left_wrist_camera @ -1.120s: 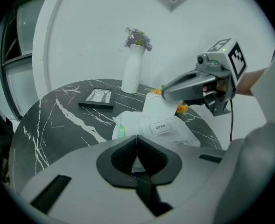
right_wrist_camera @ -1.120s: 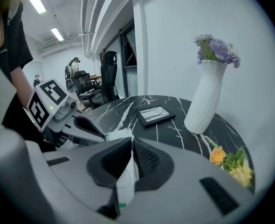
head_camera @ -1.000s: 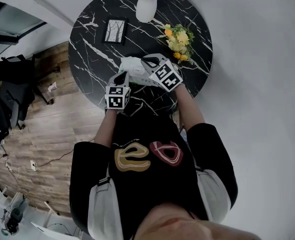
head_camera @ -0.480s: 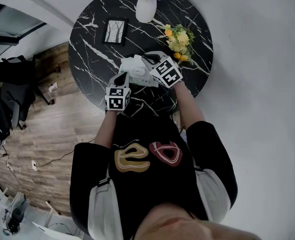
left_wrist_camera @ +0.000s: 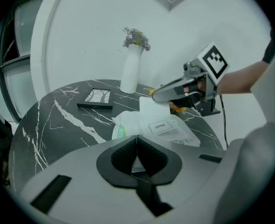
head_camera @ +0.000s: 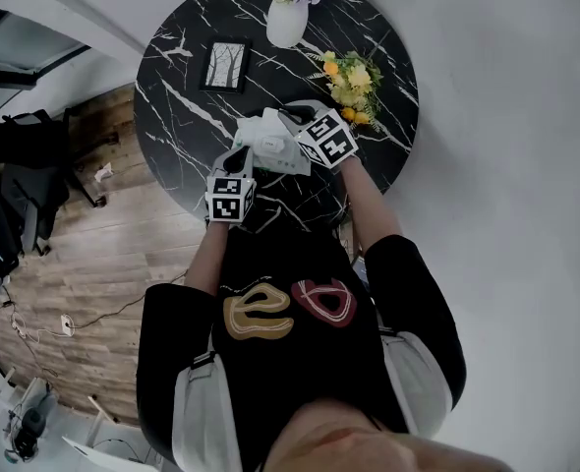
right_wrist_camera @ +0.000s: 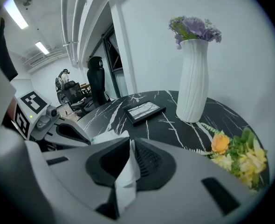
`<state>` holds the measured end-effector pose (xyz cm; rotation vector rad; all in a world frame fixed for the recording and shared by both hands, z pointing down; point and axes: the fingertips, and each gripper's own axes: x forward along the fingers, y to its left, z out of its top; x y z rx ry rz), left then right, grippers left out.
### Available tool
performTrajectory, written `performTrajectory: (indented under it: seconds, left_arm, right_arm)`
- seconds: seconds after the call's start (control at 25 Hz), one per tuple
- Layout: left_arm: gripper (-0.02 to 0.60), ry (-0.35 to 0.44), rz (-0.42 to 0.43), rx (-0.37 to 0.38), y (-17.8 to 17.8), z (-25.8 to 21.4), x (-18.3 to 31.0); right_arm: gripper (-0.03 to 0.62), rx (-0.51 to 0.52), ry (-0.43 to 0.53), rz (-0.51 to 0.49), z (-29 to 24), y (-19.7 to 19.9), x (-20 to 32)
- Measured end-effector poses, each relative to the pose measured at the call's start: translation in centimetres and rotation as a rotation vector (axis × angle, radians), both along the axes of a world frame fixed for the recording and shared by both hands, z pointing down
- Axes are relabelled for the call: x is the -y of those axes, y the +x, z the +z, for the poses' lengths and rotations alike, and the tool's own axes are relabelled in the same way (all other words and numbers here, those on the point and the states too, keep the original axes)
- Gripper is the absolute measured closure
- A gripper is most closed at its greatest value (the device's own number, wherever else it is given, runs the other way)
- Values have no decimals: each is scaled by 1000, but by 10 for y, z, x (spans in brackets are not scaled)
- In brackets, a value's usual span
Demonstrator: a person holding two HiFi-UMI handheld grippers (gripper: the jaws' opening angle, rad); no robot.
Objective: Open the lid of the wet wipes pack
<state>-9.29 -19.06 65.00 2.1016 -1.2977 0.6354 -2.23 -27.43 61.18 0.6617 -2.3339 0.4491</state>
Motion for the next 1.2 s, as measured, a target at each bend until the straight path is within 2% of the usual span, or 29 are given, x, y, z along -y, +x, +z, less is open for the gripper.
performTrajectory:
  seconds: [0.68, 0.88, 1.2]
  left_arm:
    - [563, 3, 7, -1, -1, 1, 1]
    - [563, 2, 6, -2, 0, 1, 1]
    - [563, 4, 4, -5, 0, 0, 0]
  right_arm:
    - [540, 5, -54, 33, 18, 1, 10]
    - [537, -19, -40, 26, 22, 1, 11]
    - [531, 45, -79, 85, 23, 5, 12]
